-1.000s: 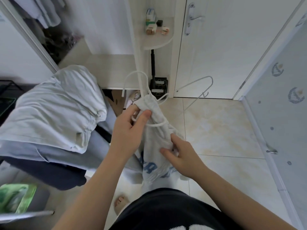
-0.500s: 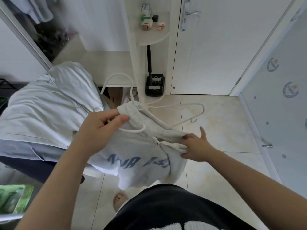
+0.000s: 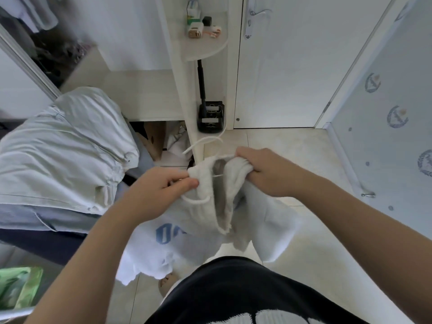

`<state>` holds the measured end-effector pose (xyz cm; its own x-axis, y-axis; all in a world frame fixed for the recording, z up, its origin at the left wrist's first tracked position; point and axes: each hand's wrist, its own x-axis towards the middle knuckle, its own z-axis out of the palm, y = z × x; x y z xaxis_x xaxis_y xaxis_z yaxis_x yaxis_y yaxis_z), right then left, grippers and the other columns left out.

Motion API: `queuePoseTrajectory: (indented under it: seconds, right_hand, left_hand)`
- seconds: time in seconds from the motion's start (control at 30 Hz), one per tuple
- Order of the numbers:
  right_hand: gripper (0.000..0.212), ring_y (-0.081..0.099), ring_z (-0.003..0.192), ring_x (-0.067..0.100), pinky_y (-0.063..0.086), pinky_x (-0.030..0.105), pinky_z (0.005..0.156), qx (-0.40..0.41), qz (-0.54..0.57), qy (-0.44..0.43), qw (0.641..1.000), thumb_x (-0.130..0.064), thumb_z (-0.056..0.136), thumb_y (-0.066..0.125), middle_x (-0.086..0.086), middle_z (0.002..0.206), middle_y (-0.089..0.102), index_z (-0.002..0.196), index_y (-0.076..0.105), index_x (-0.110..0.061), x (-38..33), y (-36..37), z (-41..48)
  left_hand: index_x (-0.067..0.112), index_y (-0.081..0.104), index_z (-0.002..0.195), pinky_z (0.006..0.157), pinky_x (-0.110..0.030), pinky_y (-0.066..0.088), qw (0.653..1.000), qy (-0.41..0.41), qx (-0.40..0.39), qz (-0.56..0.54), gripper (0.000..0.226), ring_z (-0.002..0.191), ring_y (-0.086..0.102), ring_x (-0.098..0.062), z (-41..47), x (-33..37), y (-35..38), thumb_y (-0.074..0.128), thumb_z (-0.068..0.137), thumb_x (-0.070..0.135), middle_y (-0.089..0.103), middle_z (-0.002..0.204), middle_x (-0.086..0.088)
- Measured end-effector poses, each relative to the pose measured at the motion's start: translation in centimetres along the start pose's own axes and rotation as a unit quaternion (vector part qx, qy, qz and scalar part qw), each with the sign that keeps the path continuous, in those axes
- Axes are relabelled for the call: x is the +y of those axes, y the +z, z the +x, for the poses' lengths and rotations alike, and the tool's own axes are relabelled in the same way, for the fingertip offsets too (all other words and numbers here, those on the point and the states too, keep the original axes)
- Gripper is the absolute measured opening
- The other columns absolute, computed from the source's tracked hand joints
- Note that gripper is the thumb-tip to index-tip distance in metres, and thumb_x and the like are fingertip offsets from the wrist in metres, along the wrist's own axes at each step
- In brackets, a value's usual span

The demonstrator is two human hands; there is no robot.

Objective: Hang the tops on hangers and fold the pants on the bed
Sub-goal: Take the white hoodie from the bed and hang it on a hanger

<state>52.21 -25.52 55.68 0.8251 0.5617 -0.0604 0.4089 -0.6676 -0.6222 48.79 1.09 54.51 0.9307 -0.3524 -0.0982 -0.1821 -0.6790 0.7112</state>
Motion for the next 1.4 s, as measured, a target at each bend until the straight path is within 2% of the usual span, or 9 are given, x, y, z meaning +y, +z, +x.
queuePoseTrajectory:
  seconds: [0.1,0.3,0.5,0.6,0.7,1.0,1.13,1.27,1.4]
  right_hand:
    - [0.005,0.056,0.08,0.021,0.044,0.033,0.072,-0.013,0.039,-0.028,0.999,-0.007,0.098,0.046,0.006,0.088,0.061,0.097,0.051,-0.007,-2.4,0.8,0.5]
    - [0.029,0.035,0.065,0.0,0.039,0.016,0.064,-0.085,0.167,-0.007,0.982,-0.003,0.085,0.065,-0.008,0.08,0.043,0.097,0.042,-0.016,-1.3,0.1,-0.2]
    - [0.074,0.06,0.104,0.003,0.051,0.021,0.085,-0.158,0.193,0.009,0.968,-0.052,0.067,0.074,-0.006,0.119,0.059,0.128,0.042,-0.027,-0.3,-0.4,-1.2]
    - [0.049,0.063,0.084,0.018,0.052,0.035,0.078,-0.063,0.212,0.045,0.974,-0.059,0.084,0.064,0.003,0.096,0.066,0.113,0.055,-0.02,-0.4,0.7,-0.9]
    - [0.029,0.041,0.051,0.003,0.037,0.027,0.061,0.061,0.157,0.078,0.983,-0.042,0.095,0.063,-0.009,0.061,0.047,0.092,0.053,-0.015,-0.4,2.6,-0.2]
    - [0.033,0.051,0.059,0.002,0.032,0.018,0.058,0.041,-0.042,0.085,0.995,-0.032,0.104,0.049,-0.011,0.062,0.055,0.079,0.065,-0.016,2.4,1.7,-1.5]
    - [0.032,0.055,0.059,-0.003,0.035,0.013,0.059,0.108,0.039,0.08,0.99,-0.026,0.103,0.053,-0.004,0.085,0.073,0.073,0.065,-0.028,1.7,2.1,-0.9]
    - [0.028,0.039,0.045,0.009,0.03,0.021,0.045,0.139,0.189,0.055,0.97,-0.032,0.101,0.057,0.023,0.066,0.061,0.09,0.079,-0.02,-0.1,2.8,0.3]
    - [0.028,0.035,0.049,0.02,0.025,0.029,0.047,0.136,0.226,0.038,0.964,-0.034,0.101,0.057,0.035,0.068,0.054,0.086,0.078,-0.023,-0.8,2.6,0.2]
  left_hand:
    - [0.012,0.069,0.081,0.057,-0.033,0.038,0.999,0.03,0.002,-0.015,0.032,0.055,0.048,-0.016,0.8,1.0,0.9,0.056,0.101,0.033,0.06,0.064,-0.004]
    - [0.022,0.072,0.081,0.058,-0.009,0.035,0.994,0.016,0.028,-0.107,0.015,0.053,0.048,0.002,0.7,0.5,1.4,0.068,0.095,0.016,0.058,0.059,0.02]
    - [0.022,0.067,0.074,0.059,-0.019,0.035,0.99,-0.001,0.04,-0.134,0.023,0.055,0.043,-0.003,1.3,0.4,2.6,0.069,0.094,0.012,0.055,0.059,0.016]
    - [0.016,0.068,0.076,0.06,-0.015,0.035,0.989,0.007,0.066,-0.133,0.019,0.056,0.045,-0.001,1.5,0.7,3.3,0.07,0.094,0.013,0.057,0.061,0.016]
    - [0.017,0.066,0.075,0.059,-0.014,0.035,0.99,0.004,0.095,-0.106,0.02,0.057,0.045,-0.001,1.6,0.7,3.8,0.068,0.095,0.015,0.056,0.061,0.017]
    - [0.041,0.063,0.078,0.063,-0.016,0.039,0.924,-0.024,0.365,-0.11,0.029,0.064,0.047,-0.004,-1.3,-2.5,-0.7,0.062,0.099,0.021,0.061,0.07,0.019]
    - [0.04,0.065,0.086,0.062,-0.01,0.04,0.948,0.066,0.3,-0.086,0.012,0.065,0.051,-0.007,-2.0,-0.5,-1.0,0.059,0.095,0.033,0.064,0.076,0.014]
    - [0.017,0.069,0.094,0.085,-0.037,0.049,0.958,0.099,0.268,-0.036,0.009,0.093,0.061,-0.017,-0.4,1.1,0.4,0.061,0.092,0.02,0.066,0.096,0.003]
    - [0.028,0.066,0.113,0.099,-0.042,0.041,0.958,0.077,0.236,0.142,0.033,0.115,0.053,-0.018,-0.1,-0.5,-0.5,0.063,0.088,0.049,0.062,0.12,0.007]
